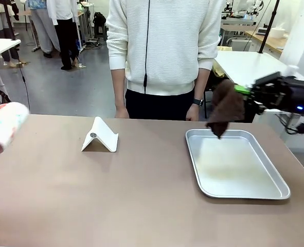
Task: Clean the surface of the table.
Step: Return the Lint Roller and towel to their original positions.
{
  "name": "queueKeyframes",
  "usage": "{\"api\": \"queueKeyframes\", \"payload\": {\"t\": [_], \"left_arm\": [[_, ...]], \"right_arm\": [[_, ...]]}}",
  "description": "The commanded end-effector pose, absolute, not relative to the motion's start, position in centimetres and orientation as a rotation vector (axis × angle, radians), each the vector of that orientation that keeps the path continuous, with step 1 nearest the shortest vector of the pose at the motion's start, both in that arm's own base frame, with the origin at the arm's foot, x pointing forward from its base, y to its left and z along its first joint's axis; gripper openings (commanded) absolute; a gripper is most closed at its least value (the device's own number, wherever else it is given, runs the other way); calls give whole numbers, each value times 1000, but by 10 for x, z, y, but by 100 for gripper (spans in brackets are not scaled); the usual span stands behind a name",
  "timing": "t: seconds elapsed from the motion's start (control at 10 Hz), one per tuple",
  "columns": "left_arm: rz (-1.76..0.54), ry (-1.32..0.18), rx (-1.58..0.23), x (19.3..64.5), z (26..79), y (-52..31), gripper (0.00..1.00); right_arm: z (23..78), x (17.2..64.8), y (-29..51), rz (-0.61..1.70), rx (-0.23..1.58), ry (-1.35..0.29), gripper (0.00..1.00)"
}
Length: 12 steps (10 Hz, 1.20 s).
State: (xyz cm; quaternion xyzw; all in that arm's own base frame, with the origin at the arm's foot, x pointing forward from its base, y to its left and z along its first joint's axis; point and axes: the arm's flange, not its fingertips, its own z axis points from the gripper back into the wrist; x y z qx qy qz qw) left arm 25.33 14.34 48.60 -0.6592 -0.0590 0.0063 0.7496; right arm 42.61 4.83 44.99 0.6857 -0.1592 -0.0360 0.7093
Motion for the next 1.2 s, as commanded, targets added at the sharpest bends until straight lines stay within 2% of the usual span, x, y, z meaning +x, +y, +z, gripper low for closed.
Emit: {"api": "queueKeyframes", "payload": {"t": [0.0,0.3,0.5,0.8,1.0,1.1], "left_arm": [[114,-158,-1425,265,504,89,22],[150,-196,-1209,298,523,17,22],[211,-229,-1060,329,523,-17,22],[192,-265,-876,371,516,-71,22],[187,-318,-761,406,512,-102,22],[166,-285,-731,421,508,-112,22]], "right_arm": [[446,461,89,-22,1507,-419,5],[415,499,173,14,1375,-391,5],[376,504,209,-4,1288,-239,5],[325,496,227,-4,1042,-175,5],[314,489,220,-34,899,-140,5],[315,487,217,-41,870,-154,5]]}}
